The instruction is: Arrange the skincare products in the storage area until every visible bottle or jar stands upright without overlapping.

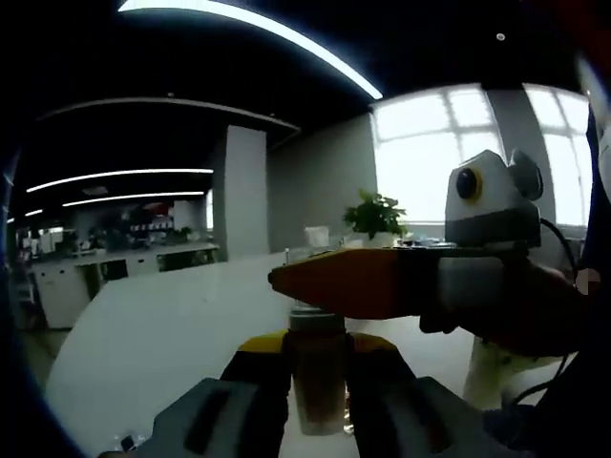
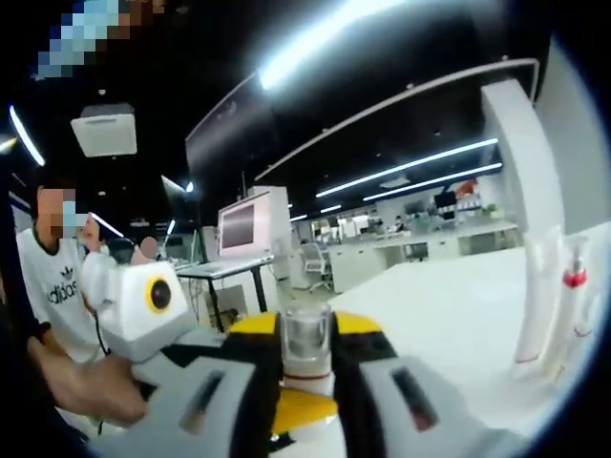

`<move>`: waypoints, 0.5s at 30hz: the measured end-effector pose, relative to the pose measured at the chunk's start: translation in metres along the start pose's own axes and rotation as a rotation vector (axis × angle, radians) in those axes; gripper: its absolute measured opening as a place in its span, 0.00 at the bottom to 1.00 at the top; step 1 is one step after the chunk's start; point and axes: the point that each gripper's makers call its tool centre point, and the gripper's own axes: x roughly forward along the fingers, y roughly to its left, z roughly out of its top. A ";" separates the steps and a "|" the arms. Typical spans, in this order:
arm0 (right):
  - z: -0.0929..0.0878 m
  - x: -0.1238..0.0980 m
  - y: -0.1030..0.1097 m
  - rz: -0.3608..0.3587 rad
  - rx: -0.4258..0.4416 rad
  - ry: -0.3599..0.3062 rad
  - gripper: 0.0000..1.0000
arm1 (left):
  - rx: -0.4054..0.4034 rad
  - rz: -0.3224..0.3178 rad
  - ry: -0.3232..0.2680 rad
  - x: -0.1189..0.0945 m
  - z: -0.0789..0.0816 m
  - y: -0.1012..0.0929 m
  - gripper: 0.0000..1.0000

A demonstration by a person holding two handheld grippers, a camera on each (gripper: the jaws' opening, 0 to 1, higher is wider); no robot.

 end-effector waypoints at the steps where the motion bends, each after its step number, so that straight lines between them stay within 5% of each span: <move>1: 0.000 -0.001 0.000 -0.003 -0.001 -0.005 0.18 | 0.003 -0.001 0.000 0.000 0.000 -0.001 0.21; 15: 0.001 -0.003 -0.004 -0.015 -0.009 -0.015 0.17 | 0.009 -0.004 0.035 0.003 -0.015 -0.001 0.31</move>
